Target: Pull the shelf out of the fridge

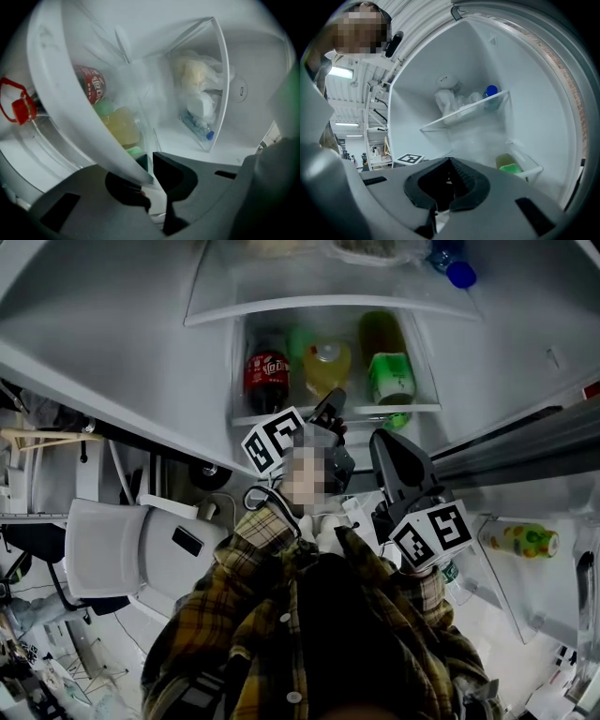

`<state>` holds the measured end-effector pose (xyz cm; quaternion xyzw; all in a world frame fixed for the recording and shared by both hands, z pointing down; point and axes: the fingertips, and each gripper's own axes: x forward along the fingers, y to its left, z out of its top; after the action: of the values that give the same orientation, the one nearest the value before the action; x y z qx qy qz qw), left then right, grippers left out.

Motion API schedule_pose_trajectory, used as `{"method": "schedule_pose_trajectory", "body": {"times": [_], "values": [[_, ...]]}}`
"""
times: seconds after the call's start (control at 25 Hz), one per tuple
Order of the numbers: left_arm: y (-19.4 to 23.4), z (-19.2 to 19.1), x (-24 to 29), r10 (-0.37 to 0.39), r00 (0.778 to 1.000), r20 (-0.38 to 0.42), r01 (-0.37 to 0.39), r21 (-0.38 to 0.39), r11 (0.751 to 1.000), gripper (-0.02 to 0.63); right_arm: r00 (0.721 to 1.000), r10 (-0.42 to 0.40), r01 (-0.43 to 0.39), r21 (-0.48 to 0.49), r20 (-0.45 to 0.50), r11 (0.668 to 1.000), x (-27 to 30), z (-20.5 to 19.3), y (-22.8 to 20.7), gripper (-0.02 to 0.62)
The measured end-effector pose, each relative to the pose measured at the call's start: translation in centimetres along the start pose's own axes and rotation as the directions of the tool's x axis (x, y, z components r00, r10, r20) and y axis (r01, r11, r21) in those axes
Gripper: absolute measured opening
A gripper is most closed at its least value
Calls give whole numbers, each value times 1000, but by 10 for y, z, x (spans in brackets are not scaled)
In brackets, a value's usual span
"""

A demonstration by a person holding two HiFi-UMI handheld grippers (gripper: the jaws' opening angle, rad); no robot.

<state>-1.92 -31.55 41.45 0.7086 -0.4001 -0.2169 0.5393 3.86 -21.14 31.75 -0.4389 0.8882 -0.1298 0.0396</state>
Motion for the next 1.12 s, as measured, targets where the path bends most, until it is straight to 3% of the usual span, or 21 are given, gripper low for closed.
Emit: {"method": "schedule_pose_trajectory", "body": {"times": [1.12], "values": [[-10, -44, -52, -30, 999, -15, 29, -15, 999, 44, 999, -21, 21, 7, 39, 1000, -10, 11, -3, 17]]}}
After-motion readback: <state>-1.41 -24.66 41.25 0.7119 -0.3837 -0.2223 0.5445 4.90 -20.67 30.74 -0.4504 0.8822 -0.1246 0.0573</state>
